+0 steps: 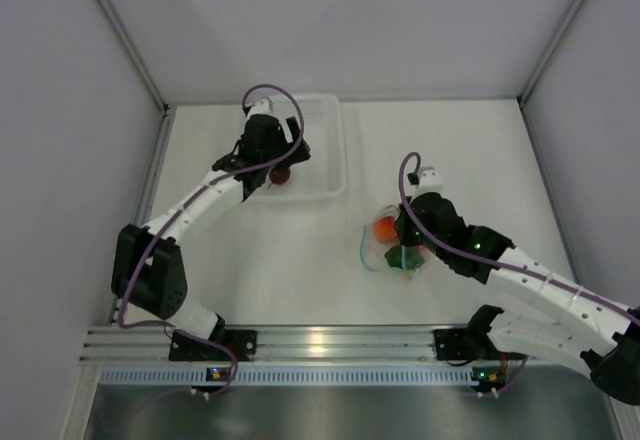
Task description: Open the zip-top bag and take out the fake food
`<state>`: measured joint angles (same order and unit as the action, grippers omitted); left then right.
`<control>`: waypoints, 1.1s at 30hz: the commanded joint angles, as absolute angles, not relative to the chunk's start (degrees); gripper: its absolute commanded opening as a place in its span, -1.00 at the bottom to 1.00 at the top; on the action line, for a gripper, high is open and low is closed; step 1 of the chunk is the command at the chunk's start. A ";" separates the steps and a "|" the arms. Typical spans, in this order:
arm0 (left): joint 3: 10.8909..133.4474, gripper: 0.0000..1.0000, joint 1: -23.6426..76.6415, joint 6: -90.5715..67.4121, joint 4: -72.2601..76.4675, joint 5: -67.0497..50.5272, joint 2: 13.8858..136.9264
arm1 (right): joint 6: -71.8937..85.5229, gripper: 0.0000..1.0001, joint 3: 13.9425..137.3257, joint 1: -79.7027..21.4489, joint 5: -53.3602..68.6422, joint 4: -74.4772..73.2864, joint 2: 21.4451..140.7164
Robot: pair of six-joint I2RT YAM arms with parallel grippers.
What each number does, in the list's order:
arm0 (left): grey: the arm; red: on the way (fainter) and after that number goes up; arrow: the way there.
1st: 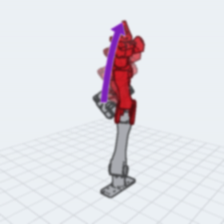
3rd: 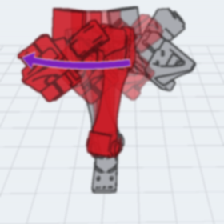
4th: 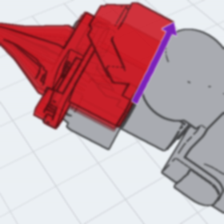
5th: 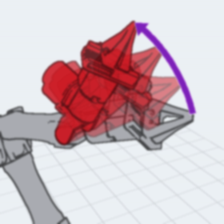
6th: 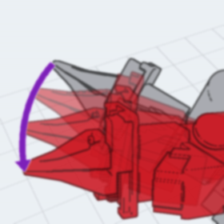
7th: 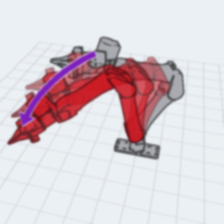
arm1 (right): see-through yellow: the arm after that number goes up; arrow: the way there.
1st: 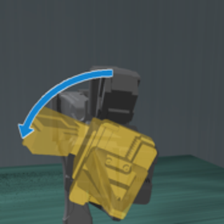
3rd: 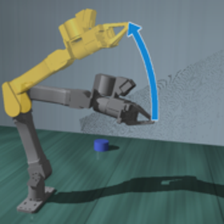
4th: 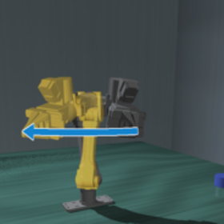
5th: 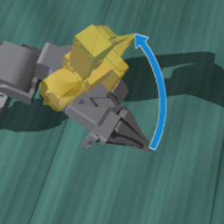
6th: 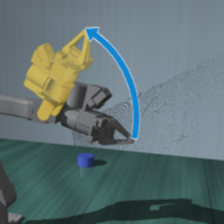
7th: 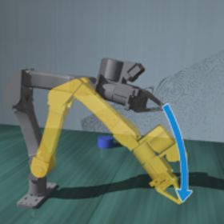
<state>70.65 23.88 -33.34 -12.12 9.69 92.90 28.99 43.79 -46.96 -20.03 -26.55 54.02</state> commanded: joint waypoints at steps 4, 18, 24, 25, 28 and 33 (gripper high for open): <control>62.94 0.79 32.85 -35.25 -8.35 8.43 71.94 | 33.13 -1.00 45.62 -46.58 -13.02 -22.42 50.37; 51.77 0.28 70.21 -31.83 -7.47 26.36 63.44 | 41.31 -1.00 39.91 -46.58 -6.95 -13.54 49.13; 50.63 0.24 75.32 -25.76 -1.87 23.21 68.37 | 41.57 -1.00 38.24 -46.06 -6.33 -12.57 49.57; 50.36 0.24 75.67 -24.53 -0.98 22.86 68.81 | 41.49 -1.00 38.06 -45.79 -6.42 -12.57 49.57; 50.80 0.17 76.38 -24.00 -0.79 24.61 71.53 | 40.70 -1.00 37.71 -44.74 -6.42 -13.27 49.13; 52.47 0.16 76.38 -25.21 -1.58 27.85 77.24 | 39.29 -1.00 37.18 -44.30 -8.61 -15.73 48.61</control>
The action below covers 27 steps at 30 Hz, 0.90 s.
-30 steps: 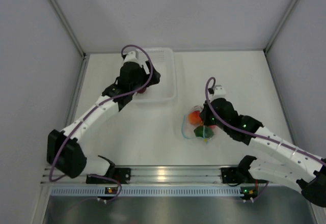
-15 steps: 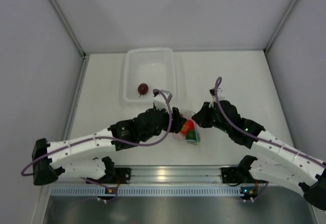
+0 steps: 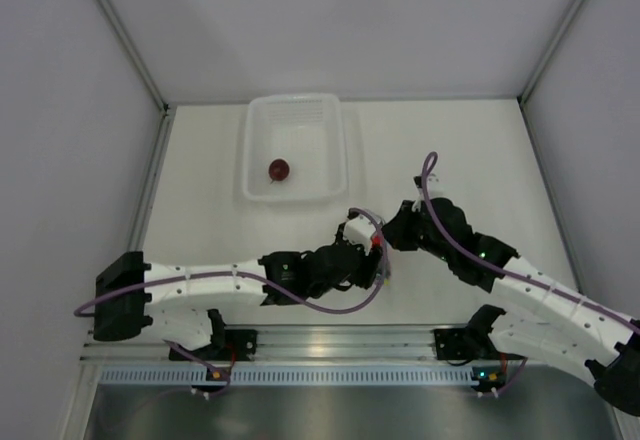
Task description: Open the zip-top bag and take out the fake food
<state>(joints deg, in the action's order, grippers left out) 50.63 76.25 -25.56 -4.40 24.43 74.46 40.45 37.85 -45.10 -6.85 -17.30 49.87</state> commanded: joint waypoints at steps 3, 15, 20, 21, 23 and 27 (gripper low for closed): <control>52.91 0.19 76.29 -27.67 -2.11 31.54 79.88 | 38.94 -1.00 36.48 -44.12 -8.44 -15.91 47.55; 55.72 0.21 75.59 -38.66 -3.07 25.68 85.25 | 37.45 -1.00 34.10 -44.12 -12.65 -19.16 43.07; 57.83 0.21 75.23 -41.57 -6.85 21.80 87.79 | 36.65 -1.00 32.53 -44.12 -13.79 -19.60 42.54; 57.83 0.22 75.32 -42.01 -6.94 19.71 88.15 | 36.74 -1.00 32.26 -44.12 -13.89 -19.60 42.19; 57.83 0.24 75.23 -42.27 -6.94 17.59 89.29 | 36.65 -1.00 31.73 -44.12 -14.41 -19.60 41.84; 58.09 0.28 75.15 -42.71 -7.38 15.21 91.93 | 36.65 -1.00 31.38 -44.12 -14.77 -20.13 41.22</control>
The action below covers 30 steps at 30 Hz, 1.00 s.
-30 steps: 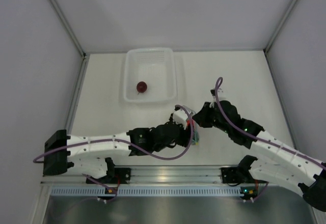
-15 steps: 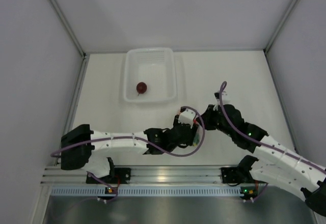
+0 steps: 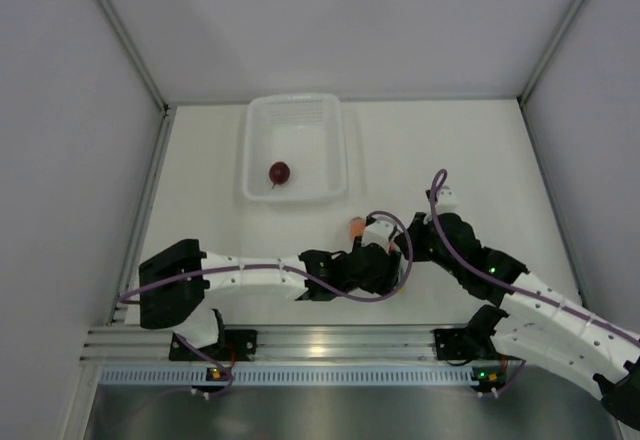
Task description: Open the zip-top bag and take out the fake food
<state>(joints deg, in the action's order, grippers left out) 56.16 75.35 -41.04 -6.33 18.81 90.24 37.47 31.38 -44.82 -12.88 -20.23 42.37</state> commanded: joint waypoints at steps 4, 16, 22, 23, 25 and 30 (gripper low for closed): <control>58.62 0.27 75.15 -43.15 -7.74 15.99 94.65 | 36.83 -1.00 31.03 -44.12 -14.06 -20.21 40.17; 61.88 0.47 75.23 -43.15 -4.94 19.95 99.58 | 37.79 -1.00 27.60 -44.21 -9.06 -18.55 38.59; 55.65 0.33 75.32 -43.07 7.63 18.72 97.83 | 39.72 -1.00 25.75 -44.21 -4.58 -16.52 36.39; 54.94 0.33 75.32 -43.07 10.60 18.89 97.74 | 39.90 -1.00 25.84 -44.30 -4.05 -16.52 36.13; 53.71 0.33 75.41 -43.33 12.56 20.29 97.38 | 39.64 -1.00 26.97 -44.30 -3.43 -17.84 35.60; 52.12 0.46 75.41 -44.38 15.64 21.88 97.30 | 38.06 -1.00 29.70 -44.56 -0.35 -20.13 35.60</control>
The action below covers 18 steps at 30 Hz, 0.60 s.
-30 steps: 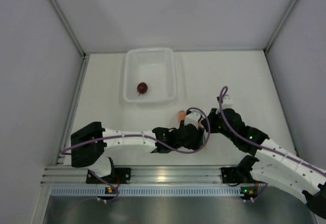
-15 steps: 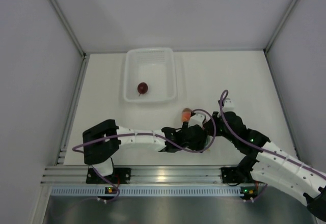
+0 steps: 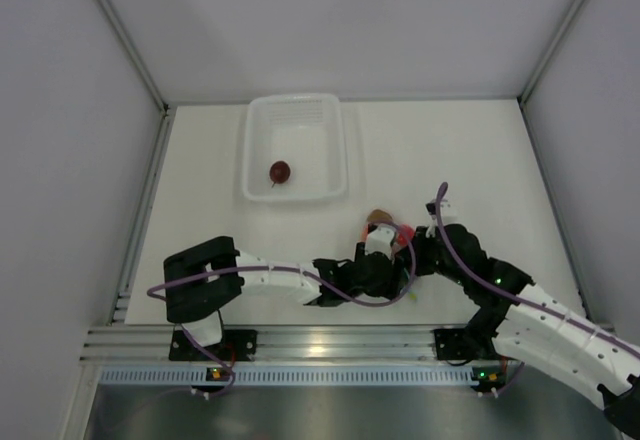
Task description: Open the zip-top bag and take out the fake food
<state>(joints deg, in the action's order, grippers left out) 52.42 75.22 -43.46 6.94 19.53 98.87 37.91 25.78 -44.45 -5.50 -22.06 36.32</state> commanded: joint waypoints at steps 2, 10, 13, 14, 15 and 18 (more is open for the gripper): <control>51.33 0.46 75.41 -44.56 17.22 21.62 96.95 | 38.67 -1.00 30.15 -44.56 2.37 -19.78 35.07; 44.58 0.47 76.46 -41.49 29.15 15.74 92.03 | 40.25 -1.00 30.14 -44.56 5.18 -18.11 33.66; 42.54 0.49 76.46 -38.68 33.92 11.96 91.84 | 40.17 -1.00 30.32 -44.65 6.50 -17.40 35.15; 42.63 0.51 76.55 -37.80 34.80 11.43 92.02 | 40.17 -1.00 30.32 -44.65 7.03 -17.05 35.50; 42.89 0.51 76.47 -37.53 34.80 10.82 92.37 | 40.17 -1.00 30.32 -44.65 7.47 -16.44 35.68; 43.07 0.53 76.46 -37.09 35.68 10.28 94.04 | 39.99 -1.00 30.50 -44.82 8.35 -16.08 35.77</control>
